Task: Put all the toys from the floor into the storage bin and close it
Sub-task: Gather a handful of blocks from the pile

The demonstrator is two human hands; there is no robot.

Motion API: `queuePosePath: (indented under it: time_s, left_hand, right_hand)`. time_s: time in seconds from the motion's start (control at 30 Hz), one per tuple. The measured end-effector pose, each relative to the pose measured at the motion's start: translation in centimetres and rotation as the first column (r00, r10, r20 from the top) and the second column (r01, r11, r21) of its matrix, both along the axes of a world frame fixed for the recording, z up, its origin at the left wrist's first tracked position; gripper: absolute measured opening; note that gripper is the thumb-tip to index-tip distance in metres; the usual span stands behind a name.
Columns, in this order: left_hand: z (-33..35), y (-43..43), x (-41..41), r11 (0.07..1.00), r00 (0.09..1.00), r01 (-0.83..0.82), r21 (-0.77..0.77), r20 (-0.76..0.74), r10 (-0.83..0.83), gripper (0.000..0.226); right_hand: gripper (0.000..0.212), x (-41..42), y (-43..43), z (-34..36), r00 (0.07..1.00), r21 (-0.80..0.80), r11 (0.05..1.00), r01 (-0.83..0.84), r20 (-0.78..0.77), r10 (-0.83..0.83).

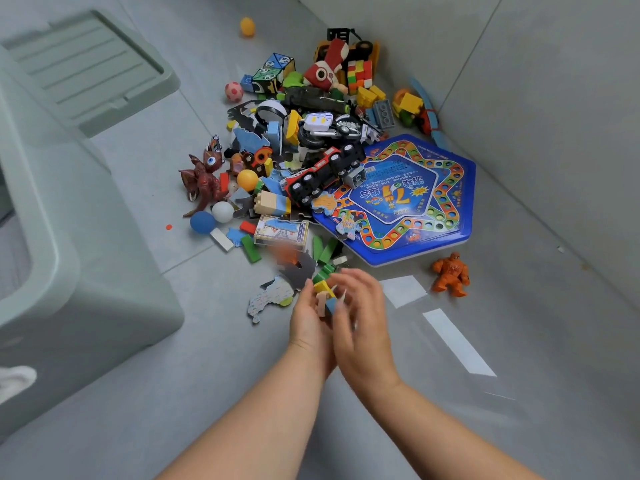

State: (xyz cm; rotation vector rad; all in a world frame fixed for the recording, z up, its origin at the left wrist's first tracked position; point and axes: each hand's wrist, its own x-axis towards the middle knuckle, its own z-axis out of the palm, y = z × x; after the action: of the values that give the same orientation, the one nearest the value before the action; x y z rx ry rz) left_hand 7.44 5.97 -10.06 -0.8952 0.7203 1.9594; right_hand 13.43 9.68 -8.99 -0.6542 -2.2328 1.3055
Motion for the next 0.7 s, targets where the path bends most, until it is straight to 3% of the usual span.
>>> queuePosePath:
  time_s: [0.07, 0.1, 0.17, 0.23, 0.27, 0.33, 0.4, 0.5, 0.6, 0.67, 0.7]
  left_hand:
    - [-0.7, -0.1, 0.2, 0.997, 0.999, -0.014, -0.071, 0.035, 0.016, 0.04]
    - [-0.9, -0.3, 0.3, 0.995, 0.999, -0.011, -0.095, 0.045, 0.016, 0.041]
    - [-1.1, -0.6, 0.2, 0.994, 0.998, -0.021, -0.109, 0.051, 0.027, 0.042]
    - [-1.1, -1.2, -0.1, 0.995, 0.998, -0.035, -0.098, 0.041, 0.04, 0.043]
    - [-1.1, -1.4, -0.2, 0.996, 0.999, -0.039, -0.086, 0.031, 0.042, 0.044]
    - [-1.2, -1.9, -0.4, 0.998, 0.999, -0.04, -0.048, 0.019, 0.041, 0.046]
    - [-1.5, -2.4, -0.6, 0.999, 0.999, -0.036, -0.022, 0.004, 0.036, 0.049]
    - [-2.0, -3.4, -0.8, 1.0, 0.999, -0.009, -0.001, -0.042, 0.009, 0.048]
    - [-2.0, -3.8, -1.5, 0.998, 0.997, -0.059, 0.026, -0.05, 0.06, 0.038]
    - [-1.7, -4.1, -2.0, 0.995, 0.995, -0.089, 0.035, -0.047, 0.091, 0.036]
    - [-1.6, -4.2, -2.2, 0.995, 0.994, -0.093, 0.032, -0.048, 0.094, 0.036]
  right_hand:
    - [0.025, 0.0, 2.2, -1.4, 0.978, 0.041, 0.98, 0.197, 0.055, -0.199]
    - [0.025, 0.0, 3.5, -2.3, 0.949, 0.071, 0.968, 0.241, 0.19, -0.25]
    - [0.042, 0.0, 5.5, -4.3, 0.819, 0.084, 0.981, 0.177, 0.539, -0.195]
    - [0.047, -0.1, 6.6, -5.9, 0.713, 0.101, 0.995, 0.028, 0.695, -0.091]
    - [0.043, -0.2, 6.8, -6.2, 0.717, 0.104, 0.995, 0.002, 0.693, -0.074]
    - [0.035, -0.6, 7.0, -5.5, 0.767, 0.049, 0.993, 0.106, 0.632, -0.113]
    - [0.031, -0.8, 5.9, -3.8, 0.88, -0.089, 0.977, 0.194, 0.455, -0.133]
    - [0.031, -1.1, 2.5, -1.2, 0.969, -0.19, 0.98, -0.049, 0.229, 0.093]
    - [0.017, -2.3, 2.4, -1.2, 0.975, -0.071, 0.994, -0.081, 0.203, 0.094]
    - [0.031, -3.7, 4.2, -1.9, 0.948, 0.099, 0.986, -0.133, 0.304, 0.097]
    - [0.043, -4.4, 5.0, -2.5, 0.897, 0.173, 0.957, -0.235, 0.419, 0.145]
